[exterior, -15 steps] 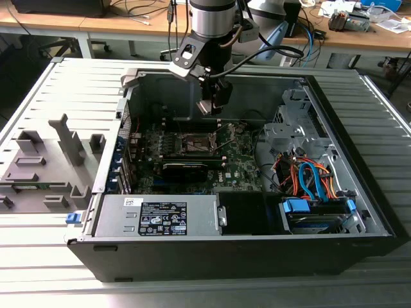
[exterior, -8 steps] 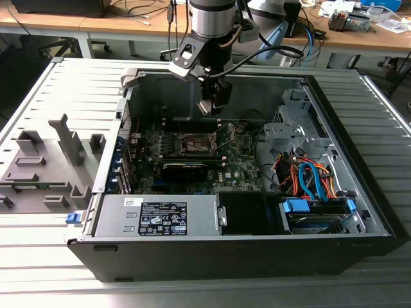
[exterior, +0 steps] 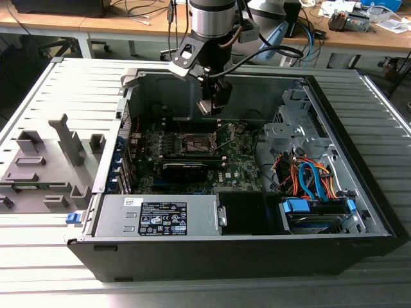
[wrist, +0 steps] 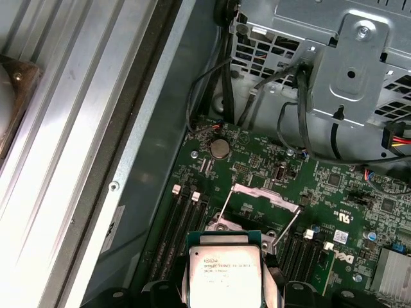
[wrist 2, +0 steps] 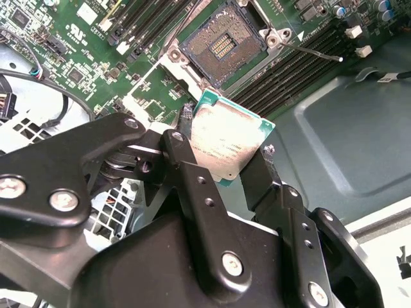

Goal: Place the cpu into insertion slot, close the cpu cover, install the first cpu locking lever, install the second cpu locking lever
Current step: 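Place the cpu into insertion slot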

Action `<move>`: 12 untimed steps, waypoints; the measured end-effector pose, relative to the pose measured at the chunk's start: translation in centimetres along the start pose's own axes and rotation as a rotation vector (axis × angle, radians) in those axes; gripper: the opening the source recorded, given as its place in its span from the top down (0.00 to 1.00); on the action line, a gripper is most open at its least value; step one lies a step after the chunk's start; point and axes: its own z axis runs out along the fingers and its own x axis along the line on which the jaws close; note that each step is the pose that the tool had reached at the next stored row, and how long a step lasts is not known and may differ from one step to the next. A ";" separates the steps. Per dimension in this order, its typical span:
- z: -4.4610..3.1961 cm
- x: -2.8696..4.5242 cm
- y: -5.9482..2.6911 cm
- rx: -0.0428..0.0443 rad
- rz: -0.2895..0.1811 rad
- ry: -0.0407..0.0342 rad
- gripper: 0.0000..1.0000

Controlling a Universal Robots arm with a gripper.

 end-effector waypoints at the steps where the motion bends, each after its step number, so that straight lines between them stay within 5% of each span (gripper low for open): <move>1: 0.00 0.00 0.00 0.0000 0.001 -0.0001 0.46; 12: 0.00 0.00 0.00 -0.0003 0.014 -0.0012 0.46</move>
